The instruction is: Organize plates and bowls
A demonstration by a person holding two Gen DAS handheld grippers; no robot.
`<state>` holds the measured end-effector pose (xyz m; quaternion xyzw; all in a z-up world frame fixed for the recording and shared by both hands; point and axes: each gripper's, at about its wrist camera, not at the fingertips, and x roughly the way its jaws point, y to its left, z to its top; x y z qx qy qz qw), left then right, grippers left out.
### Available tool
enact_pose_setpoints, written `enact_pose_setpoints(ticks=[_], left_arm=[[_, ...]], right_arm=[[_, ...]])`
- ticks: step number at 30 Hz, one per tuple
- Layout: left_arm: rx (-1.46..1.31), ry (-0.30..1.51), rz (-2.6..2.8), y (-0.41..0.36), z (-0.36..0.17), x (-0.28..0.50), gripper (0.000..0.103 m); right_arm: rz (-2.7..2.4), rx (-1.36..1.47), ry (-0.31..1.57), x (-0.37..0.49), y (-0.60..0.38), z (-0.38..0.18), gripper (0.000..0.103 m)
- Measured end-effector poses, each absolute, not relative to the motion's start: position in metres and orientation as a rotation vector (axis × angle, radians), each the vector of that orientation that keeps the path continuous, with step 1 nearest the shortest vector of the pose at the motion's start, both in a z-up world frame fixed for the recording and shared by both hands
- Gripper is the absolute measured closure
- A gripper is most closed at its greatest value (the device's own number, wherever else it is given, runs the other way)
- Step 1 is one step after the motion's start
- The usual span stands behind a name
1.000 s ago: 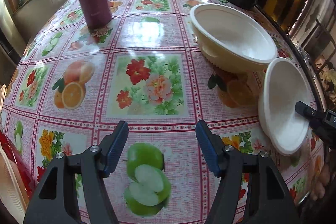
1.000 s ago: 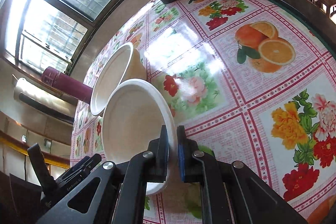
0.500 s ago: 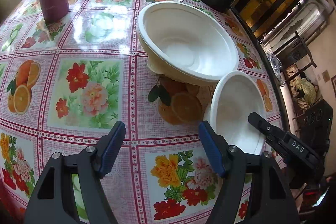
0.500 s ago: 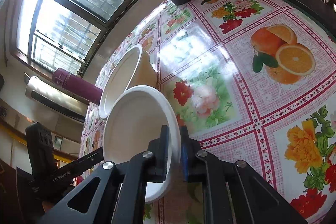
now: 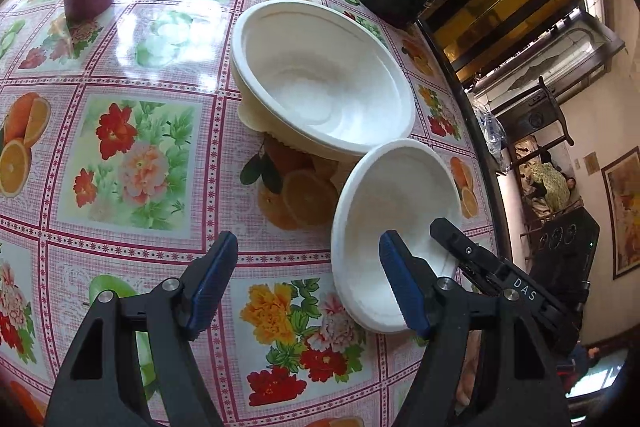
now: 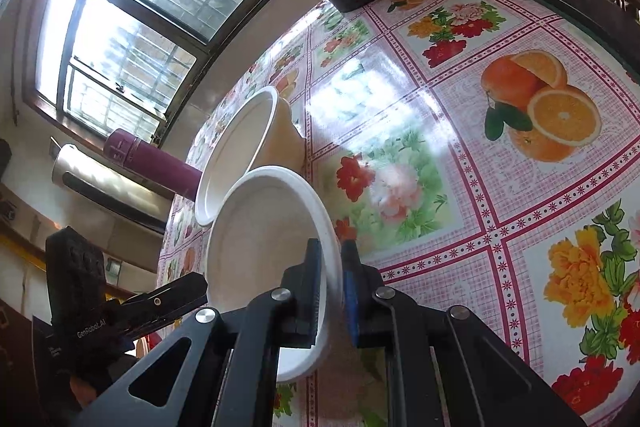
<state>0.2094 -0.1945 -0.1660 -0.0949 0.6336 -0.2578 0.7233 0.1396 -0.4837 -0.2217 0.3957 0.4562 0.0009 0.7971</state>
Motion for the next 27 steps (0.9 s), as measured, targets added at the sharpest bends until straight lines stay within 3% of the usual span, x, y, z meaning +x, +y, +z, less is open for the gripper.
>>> enact_pose_setpoints(ticks=[5,6,7,8,9,13,17,27], left_arm=[[-0.156,1.384,-0.546,-0.211,-0.170,0.204,0.030],[-0.146,1.374,-0.531,-0.212,-0.170,0.203,0.030],[-0.138,1.363,-0.516,-0.212,-0.170,0.203,0.034],[-0.132,1.347,-0.507,-0.212,-0.169,0.203,0.046],[-0.121,1.338,-0.506,-0.212,-0.167,0.203,0.051],[-0.076,1.317,-0.502,-0.217,-0.166,0.199,0.075],[0.003,1.293,-0.487,-0.227,-0.168,0.193,0.089],[0.149,1.181,-0.450,-0.237,-0.162,0.174,0.093]], right_arm=[[0.023,0.880,1.005,0.141,-0.483,-0.223,0.087],[0.024,0.896,1.009,0.140,-0.485,-0.223,0.079],[0.024,0.915,1.007,0.139,-0.487,-0.224,0.074],[0.020,0.927,1.001,0.137,-0.489,-0.224,0.067],[0.015,0.930,0.996,0.137,-0.490,-0.223,0.066],[-0.002,0.914,0.973,0.135,-0.492,-0.219,0.066],[-0.016,0.901,0.971,0.135,-0.490,-0.220,0.066],[-0.037,0.835,0.954,0.135,-0.485,-0.216,0.081]])
